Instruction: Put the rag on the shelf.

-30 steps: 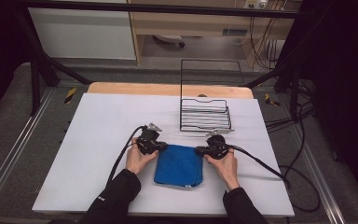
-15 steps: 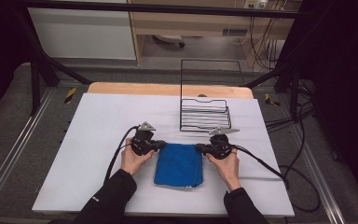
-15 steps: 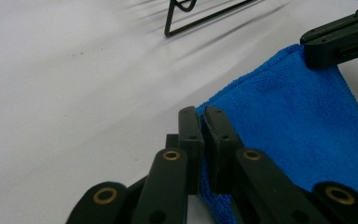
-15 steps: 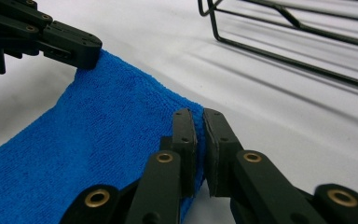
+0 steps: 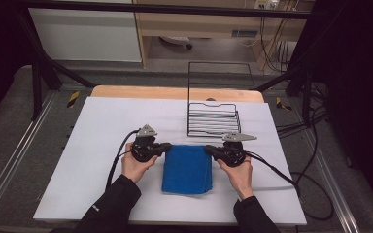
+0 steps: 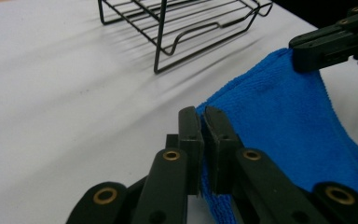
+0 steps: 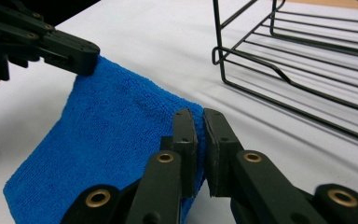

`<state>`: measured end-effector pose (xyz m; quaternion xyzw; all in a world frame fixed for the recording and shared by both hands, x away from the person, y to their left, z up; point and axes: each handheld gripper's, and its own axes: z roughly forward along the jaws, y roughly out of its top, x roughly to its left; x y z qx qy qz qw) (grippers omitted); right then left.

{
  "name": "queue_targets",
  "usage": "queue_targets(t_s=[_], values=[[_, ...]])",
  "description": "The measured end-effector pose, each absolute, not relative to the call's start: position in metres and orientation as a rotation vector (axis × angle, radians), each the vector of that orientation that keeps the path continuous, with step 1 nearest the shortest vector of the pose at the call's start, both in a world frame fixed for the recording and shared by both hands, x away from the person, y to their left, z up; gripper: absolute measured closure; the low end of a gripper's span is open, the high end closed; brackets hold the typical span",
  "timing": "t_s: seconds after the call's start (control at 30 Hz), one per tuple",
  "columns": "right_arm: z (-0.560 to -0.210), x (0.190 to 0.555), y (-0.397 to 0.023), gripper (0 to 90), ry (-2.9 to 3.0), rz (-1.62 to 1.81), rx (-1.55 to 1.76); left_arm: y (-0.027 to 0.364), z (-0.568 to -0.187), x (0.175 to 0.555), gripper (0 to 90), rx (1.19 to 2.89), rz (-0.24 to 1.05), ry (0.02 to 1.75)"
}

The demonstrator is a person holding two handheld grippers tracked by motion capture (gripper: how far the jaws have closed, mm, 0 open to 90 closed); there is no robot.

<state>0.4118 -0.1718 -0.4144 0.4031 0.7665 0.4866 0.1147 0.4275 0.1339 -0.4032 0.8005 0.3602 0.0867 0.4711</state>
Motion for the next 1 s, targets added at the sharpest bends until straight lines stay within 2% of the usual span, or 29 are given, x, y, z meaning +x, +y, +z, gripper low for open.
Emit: queue_targets(t_s=[1.0], values=[[-0.372, 0.396, -0.182, 84.6, 2.12, 1.51, 1.038, 0.133, -0.366, 0.404, 85.9, 1.879, 0.29, 0.791]])
